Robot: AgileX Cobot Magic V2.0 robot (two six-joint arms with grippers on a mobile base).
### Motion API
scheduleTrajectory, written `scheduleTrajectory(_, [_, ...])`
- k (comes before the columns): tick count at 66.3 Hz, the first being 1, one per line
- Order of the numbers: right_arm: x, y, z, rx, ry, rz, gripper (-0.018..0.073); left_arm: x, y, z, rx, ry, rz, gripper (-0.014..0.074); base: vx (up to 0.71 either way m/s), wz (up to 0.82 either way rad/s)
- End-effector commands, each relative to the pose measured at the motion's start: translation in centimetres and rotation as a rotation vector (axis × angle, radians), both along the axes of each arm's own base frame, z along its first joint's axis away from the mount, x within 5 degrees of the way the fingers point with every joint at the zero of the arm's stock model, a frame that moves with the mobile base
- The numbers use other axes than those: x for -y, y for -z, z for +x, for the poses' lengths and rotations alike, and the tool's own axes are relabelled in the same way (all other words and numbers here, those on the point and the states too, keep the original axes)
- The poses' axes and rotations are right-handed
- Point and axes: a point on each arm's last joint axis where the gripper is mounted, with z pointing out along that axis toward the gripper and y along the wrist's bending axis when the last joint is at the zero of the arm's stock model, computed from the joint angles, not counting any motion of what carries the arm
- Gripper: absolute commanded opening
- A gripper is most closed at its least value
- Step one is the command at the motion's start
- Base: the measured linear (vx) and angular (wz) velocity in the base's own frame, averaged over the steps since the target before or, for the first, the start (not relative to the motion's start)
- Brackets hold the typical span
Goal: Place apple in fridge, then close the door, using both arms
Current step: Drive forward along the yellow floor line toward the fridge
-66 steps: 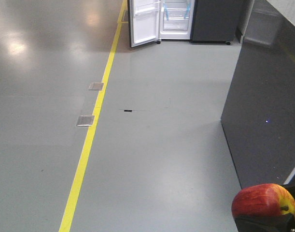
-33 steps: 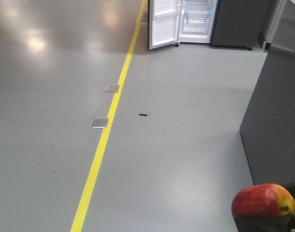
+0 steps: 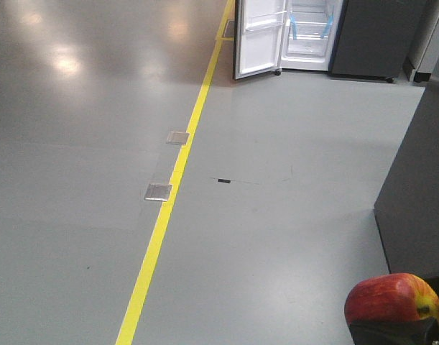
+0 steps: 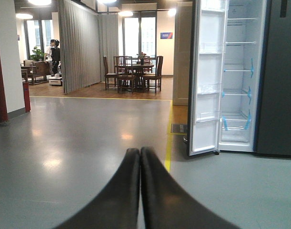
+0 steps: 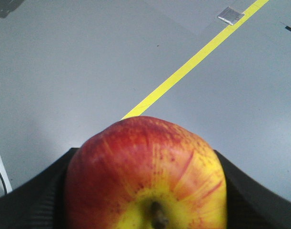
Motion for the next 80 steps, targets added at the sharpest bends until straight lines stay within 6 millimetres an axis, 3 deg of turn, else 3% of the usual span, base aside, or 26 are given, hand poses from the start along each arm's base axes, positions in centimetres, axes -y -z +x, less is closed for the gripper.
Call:
scheduleTrajectory(1, [-0.19,-1.22,0.22,0.069,0.004,0.05,0.0186,0.01,0.24,-0.07,0.059,0.006,-0.015,-0.0006,0.19,0.05])
scheduleTrajectory(80, [-0.19,-1.22,0.22,0.069,0.004,0.05,0.0186,0.01,0.24,-0.07,0.059,0.006,-0.015,-0.0006,0.21,0.0])
